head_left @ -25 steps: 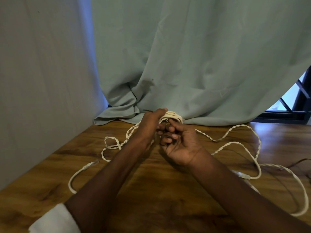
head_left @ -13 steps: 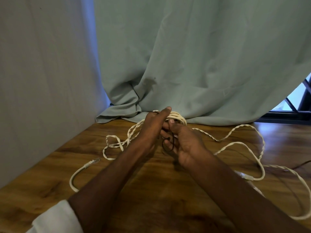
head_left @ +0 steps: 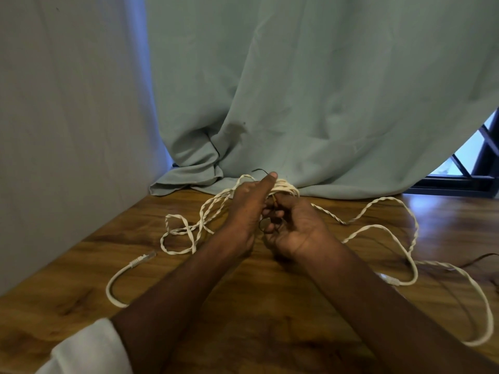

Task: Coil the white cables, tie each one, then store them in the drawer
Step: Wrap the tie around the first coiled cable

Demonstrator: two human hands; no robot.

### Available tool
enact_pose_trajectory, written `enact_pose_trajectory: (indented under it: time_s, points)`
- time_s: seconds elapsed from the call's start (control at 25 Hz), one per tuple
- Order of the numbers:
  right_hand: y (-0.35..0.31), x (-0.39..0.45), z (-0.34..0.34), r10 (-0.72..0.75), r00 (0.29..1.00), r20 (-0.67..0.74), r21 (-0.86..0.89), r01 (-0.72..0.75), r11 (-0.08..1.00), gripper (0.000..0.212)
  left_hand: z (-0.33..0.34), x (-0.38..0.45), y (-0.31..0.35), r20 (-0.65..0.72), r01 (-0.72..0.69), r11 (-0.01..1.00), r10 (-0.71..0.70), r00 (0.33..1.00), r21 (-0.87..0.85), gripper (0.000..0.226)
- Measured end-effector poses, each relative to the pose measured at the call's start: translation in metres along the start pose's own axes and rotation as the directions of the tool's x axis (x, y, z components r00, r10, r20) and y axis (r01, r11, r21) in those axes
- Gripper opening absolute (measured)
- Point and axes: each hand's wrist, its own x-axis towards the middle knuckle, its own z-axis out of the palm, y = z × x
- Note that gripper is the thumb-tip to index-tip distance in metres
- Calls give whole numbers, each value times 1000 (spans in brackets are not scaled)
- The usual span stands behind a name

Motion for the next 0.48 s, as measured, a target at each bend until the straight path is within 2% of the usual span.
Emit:
enact_pose_trajectory:
  time_s: [0.08,0.2,0.28,0.36,0.48]
  points:
    - [1,1,-1,-4,1000,-10,-6,4,1000,22,3,-1,-3,14,-3,1000,3,1000,-29,18]
    - [5,4,-1,-138,990,-37,-94,135,986,18,3,5,-2,-53,-95,994,93,994,-47,11]
    - [10,7,0,-257,966,-34,-197,246,949,17,1,8,5,-107,-83,994,75,991,-70,15]
    - [11,7,0,-318,947,-37,-219,302,928,13,-2,10,6,-109,-19,997,11,994,-72,28]
    - [7,6,0,-234,970,-60,-188,220,957,7,0,6,1,-55,42,992,-49,997,-115,34]
